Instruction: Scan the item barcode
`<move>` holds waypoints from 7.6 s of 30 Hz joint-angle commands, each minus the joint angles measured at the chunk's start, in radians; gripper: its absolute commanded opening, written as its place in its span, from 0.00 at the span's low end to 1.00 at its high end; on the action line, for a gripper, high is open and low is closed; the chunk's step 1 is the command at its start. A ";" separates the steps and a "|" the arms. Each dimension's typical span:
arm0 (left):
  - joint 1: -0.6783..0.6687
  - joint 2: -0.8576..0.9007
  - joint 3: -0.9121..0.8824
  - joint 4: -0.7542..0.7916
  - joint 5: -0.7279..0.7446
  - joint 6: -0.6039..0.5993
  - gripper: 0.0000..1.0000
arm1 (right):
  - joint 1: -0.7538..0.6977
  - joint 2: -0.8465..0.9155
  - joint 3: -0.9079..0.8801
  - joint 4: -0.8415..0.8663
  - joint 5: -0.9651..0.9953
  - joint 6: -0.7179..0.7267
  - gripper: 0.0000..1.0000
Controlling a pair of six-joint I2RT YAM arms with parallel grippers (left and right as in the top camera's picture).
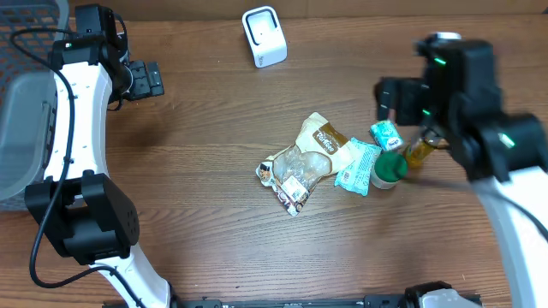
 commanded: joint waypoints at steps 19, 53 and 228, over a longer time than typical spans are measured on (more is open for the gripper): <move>-0.002 -0.005 0.006 0.000 -0.005 0.014 1.00 | -0.011 -0.732 0.005 -0.292 -0.042 -0.013 1.00; -0.002 -0.005 0.006 0.000 -0.005 0.014 1.00 | -0.011 -1.290 -0.967 0.545 -0.019 -0.013 1.00; -0.145 -1.971 -1.864 1.409 0.110 0.003 0.99 | 0.002 -1.291 -1.556 1.015 -0.050 -0.251 1.00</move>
